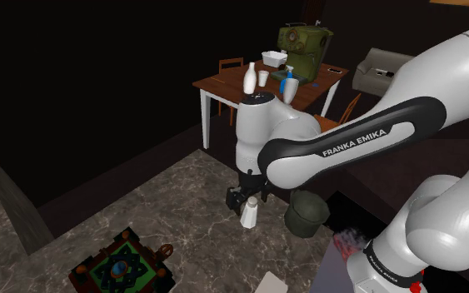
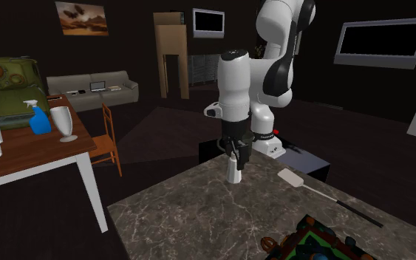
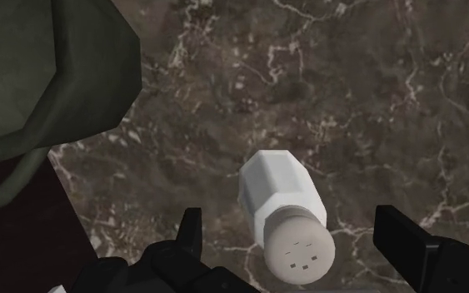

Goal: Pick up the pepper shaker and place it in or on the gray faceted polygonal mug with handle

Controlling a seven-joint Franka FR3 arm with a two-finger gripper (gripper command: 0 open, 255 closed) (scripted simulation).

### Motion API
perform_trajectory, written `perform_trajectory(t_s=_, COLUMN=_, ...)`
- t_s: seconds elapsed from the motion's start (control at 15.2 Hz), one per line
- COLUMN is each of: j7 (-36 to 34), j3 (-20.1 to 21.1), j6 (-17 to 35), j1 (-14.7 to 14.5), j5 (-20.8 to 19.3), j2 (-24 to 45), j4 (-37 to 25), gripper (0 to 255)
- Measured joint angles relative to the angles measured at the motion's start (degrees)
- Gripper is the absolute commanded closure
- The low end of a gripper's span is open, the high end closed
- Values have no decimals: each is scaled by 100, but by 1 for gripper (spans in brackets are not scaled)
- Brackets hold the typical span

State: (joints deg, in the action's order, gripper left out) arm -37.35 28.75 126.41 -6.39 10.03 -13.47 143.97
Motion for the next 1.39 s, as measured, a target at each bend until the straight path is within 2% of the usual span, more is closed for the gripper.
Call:
perform_trajectory(t_s=0.73, j7=6, j3=-6, j6=-40, j1=-5, j5=11, j2=-31, j4=-13, gripper=255)
perform_trajectory(t_s=1.39, j7=97, j3=-147, j6=-874, j1=-37, j5=99, j2=-485, j4=-415, gripper=255)
